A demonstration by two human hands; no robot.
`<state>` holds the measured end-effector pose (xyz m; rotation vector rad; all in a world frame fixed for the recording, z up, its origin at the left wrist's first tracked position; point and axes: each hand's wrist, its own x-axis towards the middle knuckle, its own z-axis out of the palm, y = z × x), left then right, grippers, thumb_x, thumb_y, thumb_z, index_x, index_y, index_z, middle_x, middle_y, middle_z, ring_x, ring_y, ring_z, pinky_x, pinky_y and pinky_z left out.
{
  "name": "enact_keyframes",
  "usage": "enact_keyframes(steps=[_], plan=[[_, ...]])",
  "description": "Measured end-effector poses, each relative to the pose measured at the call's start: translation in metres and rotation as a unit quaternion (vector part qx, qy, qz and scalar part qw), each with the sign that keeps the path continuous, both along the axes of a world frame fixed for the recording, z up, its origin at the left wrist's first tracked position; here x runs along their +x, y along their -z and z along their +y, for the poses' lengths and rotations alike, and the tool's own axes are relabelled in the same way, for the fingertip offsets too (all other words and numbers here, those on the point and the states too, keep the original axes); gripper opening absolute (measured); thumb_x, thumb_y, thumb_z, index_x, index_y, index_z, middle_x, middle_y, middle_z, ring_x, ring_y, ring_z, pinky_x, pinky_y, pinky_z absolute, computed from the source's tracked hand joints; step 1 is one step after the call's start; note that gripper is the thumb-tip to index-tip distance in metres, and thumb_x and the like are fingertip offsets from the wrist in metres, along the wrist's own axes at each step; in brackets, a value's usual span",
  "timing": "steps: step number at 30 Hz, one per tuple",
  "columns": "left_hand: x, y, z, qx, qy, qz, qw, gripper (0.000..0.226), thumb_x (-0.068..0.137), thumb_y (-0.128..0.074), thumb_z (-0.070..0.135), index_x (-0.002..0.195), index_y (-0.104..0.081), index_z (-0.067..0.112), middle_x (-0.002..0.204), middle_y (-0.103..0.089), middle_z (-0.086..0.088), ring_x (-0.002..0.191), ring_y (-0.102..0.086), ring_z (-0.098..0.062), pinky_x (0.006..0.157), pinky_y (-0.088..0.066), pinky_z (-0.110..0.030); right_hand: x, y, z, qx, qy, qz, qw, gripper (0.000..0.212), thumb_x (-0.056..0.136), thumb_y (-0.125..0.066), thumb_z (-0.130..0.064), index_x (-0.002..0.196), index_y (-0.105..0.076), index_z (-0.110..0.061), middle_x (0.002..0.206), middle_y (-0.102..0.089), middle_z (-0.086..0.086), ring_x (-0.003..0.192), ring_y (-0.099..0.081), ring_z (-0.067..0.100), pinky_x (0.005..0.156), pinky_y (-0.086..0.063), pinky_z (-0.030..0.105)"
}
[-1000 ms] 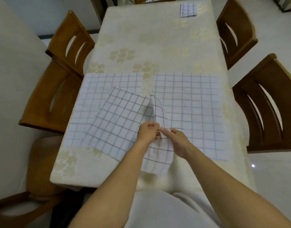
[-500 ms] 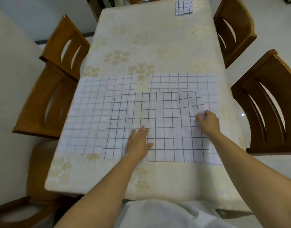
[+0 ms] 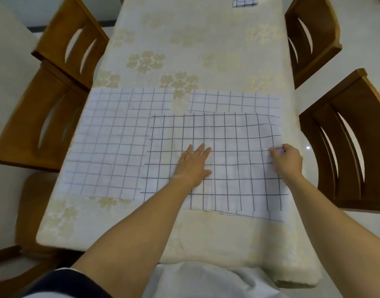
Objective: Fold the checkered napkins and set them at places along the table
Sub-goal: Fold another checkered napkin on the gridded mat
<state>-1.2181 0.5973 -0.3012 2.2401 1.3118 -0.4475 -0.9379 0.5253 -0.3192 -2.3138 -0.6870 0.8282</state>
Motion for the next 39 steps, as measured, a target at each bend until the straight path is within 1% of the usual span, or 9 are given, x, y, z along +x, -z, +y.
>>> enact_keyframes(steps=[3, 6, 9, 12, 17, 22, 27, 32, 39], plan=[[0.005, 0.008, 0.002, -0.01, 0.019, 0.015, 1.0, 0.082, 0.104, -0.049, 0.045, 0.162, 0.006, 0.027, 0.169, 0.015, 0.005, 0.156, 0.012, -0.029, 0.127, 0.001, -0.044, 0.0, -0.001, -0.012, -0.004, 0.008, -0.059, 0.998, 0.048, 0.1, -0.06, -0.032, 0.139, -0.049, -0.008, 0.132, -0.057, 0.016, 0.12, -0.057, 0.035, 0.102, -0.049, 0.046], [0.004, 0.012, 0.002, -0.009, 0.011, -0.004, 1.0, 0.082, 0.103, -0.052, 0.044, 0.163, 0.0, 0.027, 0.17, 0.011, 0.005, 0.156, 0.01, -0.027, 0.127, 0.0, -0.043, -0.015, -0.004, -0.014, 0.021, -0.022, -0.226, 0.974, 0.055, 0.097, -0.062, -0.032, 0.145, -0.043, -0.012, 0.142, -0.048, 0.016, 0.13, -0.048, 0.032, 0.109, -0.042, 0.045], [0.006, 0.014, 0.005, 0.037, -0.008, -0.046, 0.998, 0.072, 0.106, -0.045, 0.044, 0.163, -0.006, 0.025, 0.17, 0.006, 0.004, 0.157, 0.009, -0.024, 0.126, 0.004, -0.039, -0.062, 0.0, 0.002, 0.103, -0.203, -0.27, 0.936, 0.056, 0.101, -0.056, -0.028, 0.151, -0.038, -0.011, 0.156, -0.04, 0.013, 0.144, -0.036, 0.031, 0.119, -0.031, 0.046], [0.021, 0.019, 0.014, 0.091, -0.018, -0.044, 0.995, 0.062, 0.11, -0.028, 0.04, 0.163, -0.001, 0.023, 0.17, 0.009, 0.004, 0.156, 0.011, -0.023, 0.127, 0.004, -0.041, -0.106, 0.015, 0.029, 0.094, -0.337, -0.251, 0.903, 0.055, 0.106, -0.042, -0.027, 0.156, -0.029, -0.008, 0.164, -0.026, 0.013, 0.152, -0.02, 0.033, 0.124, -0.02, 0.05], [0.042, 0.039, 0.057, 0.122, -0.051, -0.019, 0.991, 0.062, 0.11, -0.022, 0.034, 0.161, 0.012, 0.026, 0.168, 0.02, 0.004, 0.155, 0.018, -0.025, 0.127, 0.003, -0.048, -0.121, 0.032, 0.087, 0.018, -0.393, -0.218, 0.893, 0.058, 0.109, -0.017, -0.039, 0.162, -0.006, -0.018, 0.169, 0.002, 0.003, 0.156, 0.008, 0.025, 0.126, -0.001, 0.046], [0.007, 0.059, 0.079, 0.132, -0.036, -0.006, 0.991, 0.064, 0.101, -0.004, 0.065, 0.157, 0.019, 0.042, 0.165, 0.025, 0.012, 0.154, 0.022, -0.019, 0.125, 0.009, -0.051, -0.079, 0.049, 0.079, -0.068, -0.383, -0.266, 0.882, 0.07, 0.103, -0.004, -0.063, 0.16, 0.013, -0.027, 0.166, 0.02, -0.002, 0.152, 0.023, 0.025, 0.124, 0.011, 0.045], [-0.03, 0.053, 0.106, 0.126, -0.1, 0.024, 0.987, 0.068, 0.101, -0.004, 0.067, 0.157, 0.019, 0.039, 0.165, 0.028, 0.006, 0.153, 0.024, -0.024, 0.124, 0.012, -0.051, -0.043, 0.037, 0.074, -0.113, -0.277, -0.247, 0.922, 0.08, 0.1, -0.006, -0.064, 0.161, 0.007, -0.014, 0.168, 0.013, 0.009, 0.153, 0.017, 0.032, 0.125, 0.006, 0.05], [0.016, 0.044, 0.109, 0.144, -0.031, -0.031, 0.989, 0.063, 0.107, -0.013, 0.054, 0.162, 0.005, 0.031, 0.17, 0.011, 0.007, 0.156, 0.013, -0.021, 0.127, 0.004, -0.045, -0.098, 0.03, 0.123, -0.013, -0.395, -0.274, 0.877, 0.065, 0.106, -0.011, -0.048, 0.162, -0.001, -0.016, 0.169, 0.006, 0.004, 0.155, 0.01, 0.027, 0.126, 0.006, 0.043], [-0.011, 0.06, 0.122, 0.147, -0.031, 0.016, 0.989, 0.064, 0.103, -0.002, 0.06, 0.157, 0.022, 0.035, 0.165, 0.026, 0.008, 0.155, 0.018, -0.024, 0.125, 0.008, -0.05, -0.063, 0.05, 0.106, -0.086, -0.378, -0.275, 0.88, 0.072, 0.103, -0.002, -0.06, 0.16, 0.014, -0.019, 0.166, 0.023, 0.0, 0.152, 0.023, 0.026, 0.125, 0.007, 0.047]])
